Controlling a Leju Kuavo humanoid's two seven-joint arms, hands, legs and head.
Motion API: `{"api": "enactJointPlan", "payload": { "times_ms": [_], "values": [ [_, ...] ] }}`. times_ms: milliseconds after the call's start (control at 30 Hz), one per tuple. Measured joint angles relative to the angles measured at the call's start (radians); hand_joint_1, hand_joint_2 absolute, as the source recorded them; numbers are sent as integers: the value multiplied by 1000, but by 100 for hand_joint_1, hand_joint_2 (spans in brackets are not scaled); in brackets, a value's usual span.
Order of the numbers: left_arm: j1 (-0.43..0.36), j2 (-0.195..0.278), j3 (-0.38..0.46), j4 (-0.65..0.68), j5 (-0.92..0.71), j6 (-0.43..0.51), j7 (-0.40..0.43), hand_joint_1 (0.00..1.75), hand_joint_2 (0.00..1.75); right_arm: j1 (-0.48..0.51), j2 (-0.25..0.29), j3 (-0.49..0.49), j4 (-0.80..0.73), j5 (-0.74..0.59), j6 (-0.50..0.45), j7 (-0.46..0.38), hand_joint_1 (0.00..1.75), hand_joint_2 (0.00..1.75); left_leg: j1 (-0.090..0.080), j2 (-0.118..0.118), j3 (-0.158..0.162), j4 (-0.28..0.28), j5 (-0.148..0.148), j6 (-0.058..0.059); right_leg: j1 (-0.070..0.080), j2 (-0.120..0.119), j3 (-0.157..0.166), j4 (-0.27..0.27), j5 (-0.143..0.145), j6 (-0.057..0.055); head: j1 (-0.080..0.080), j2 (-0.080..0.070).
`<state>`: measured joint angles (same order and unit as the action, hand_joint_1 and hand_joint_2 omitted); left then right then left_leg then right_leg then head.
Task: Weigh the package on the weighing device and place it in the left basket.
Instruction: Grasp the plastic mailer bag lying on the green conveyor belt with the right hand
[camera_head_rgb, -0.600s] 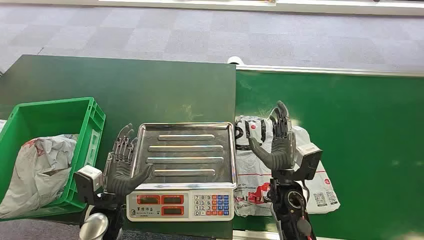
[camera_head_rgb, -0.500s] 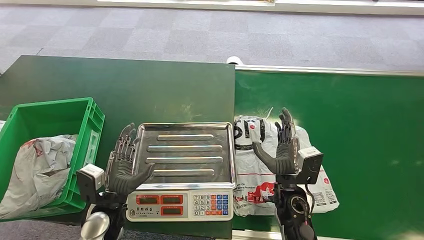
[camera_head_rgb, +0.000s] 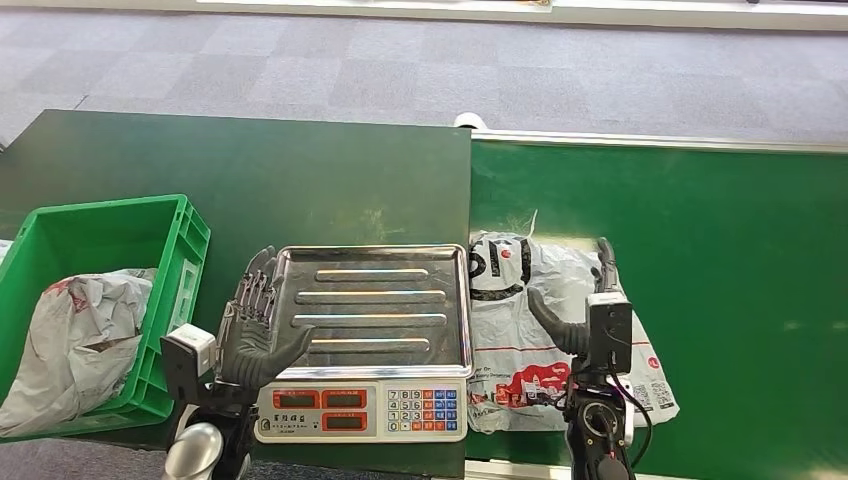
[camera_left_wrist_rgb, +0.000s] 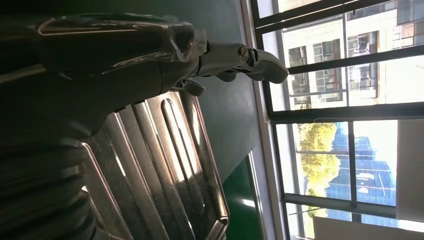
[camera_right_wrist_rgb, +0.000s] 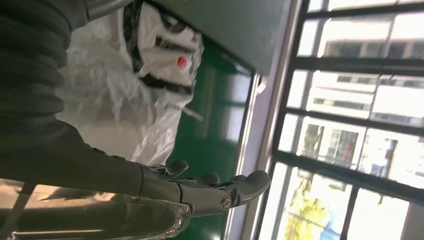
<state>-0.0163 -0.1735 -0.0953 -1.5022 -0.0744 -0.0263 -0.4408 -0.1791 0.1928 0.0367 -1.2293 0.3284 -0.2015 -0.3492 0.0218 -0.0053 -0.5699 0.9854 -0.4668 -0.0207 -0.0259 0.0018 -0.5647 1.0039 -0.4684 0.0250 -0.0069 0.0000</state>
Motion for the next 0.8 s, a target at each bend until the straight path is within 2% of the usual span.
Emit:
{"api": "enactJointPlan", "payload": {
  "times_ms": [100,233,467,633,800],
  "values": [
    [5,0,2,-7,-6,-6,14,0,175,1,-6,-32,22,190,-94,115,0,175,0,0,0,0,0,0,0,0,0,0,0,0,0,0],
    [6,-1,2,-8,-12,-14,23,0,175,1,-14,-62,74,375,-52,238,0,175,0,0,0,0,0,0,0,0,0,0,0,0,0,0],
    [5,-3,2,-8,-16,-15,27,0,175,0,-17,-84,124,416,-30,276,0,175,0,0,0,0,0,0,0,0,0,0,0,0,0,0],
    [2,-3,1,-7,-17,-18,30,0,175,-5,-19,-95,168,453,21,339,0,175,0,0,0,0,0,0,0,0,0,0,0,0,0,0],
    [-9,-3,-4,-1,-17,-19,37,0,175,-22,-20,-120,242,464,44,349,0,175,0,0,0,0,0,0,0,0,0,0,0,0,0,0]
  ]
}}
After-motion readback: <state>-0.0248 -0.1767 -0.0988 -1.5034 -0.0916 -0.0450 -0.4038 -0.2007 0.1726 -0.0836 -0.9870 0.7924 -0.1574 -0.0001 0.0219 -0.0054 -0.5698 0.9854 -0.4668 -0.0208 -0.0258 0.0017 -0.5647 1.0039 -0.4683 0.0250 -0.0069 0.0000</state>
